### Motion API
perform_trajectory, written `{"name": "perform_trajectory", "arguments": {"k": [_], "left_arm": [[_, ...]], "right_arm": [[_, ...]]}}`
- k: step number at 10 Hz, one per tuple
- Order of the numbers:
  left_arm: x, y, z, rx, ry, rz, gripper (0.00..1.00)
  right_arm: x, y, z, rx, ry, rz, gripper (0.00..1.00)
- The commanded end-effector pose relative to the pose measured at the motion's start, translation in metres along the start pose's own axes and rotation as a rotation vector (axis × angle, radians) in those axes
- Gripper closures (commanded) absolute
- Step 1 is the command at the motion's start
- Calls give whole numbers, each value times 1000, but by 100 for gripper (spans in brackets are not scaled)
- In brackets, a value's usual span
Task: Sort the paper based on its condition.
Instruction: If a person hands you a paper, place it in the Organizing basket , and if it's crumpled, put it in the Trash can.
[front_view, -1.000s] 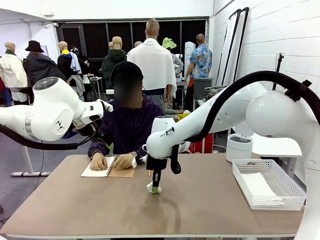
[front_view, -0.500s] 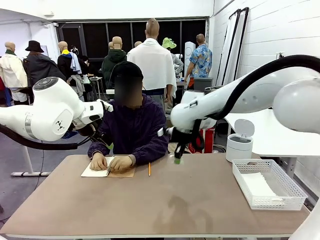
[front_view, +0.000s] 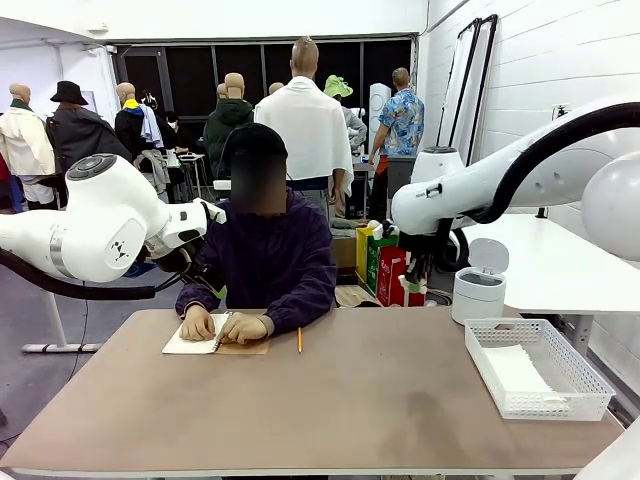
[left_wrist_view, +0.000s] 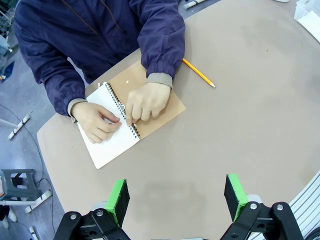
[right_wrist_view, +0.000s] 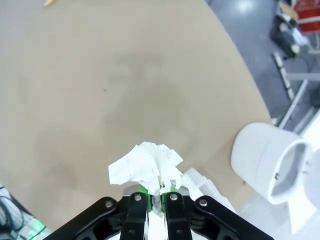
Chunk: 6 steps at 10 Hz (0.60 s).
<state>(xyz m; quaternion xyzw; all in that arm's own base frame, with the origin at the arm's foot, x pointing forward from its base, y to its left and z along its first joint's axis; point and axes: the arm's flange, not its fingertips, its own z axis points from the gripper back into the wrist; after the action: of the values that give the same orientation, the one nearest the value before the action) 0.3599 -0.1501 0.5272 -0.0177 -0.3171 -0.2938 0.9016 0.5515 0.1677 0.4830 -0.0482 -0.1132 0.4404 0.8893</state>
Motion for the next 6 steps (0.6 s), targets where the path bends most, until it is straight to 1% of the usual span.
{"name": "perform_trajectory", "arguments": {"k": [1, 2, 6], "left_arm": [[-1, 1, 0, -6, 4, 5, 0], [-1, 1, 0, -6, 4, 5, 0], [-1, 1, 0, -6, 4, 5, 0]], "right_arm": [[13, 18, 7, -36, 4, -52, 100], [0, 0, 0, 0, 0, 0, 100], [0, 0, 0, 0, 0, 0, 100]]}}
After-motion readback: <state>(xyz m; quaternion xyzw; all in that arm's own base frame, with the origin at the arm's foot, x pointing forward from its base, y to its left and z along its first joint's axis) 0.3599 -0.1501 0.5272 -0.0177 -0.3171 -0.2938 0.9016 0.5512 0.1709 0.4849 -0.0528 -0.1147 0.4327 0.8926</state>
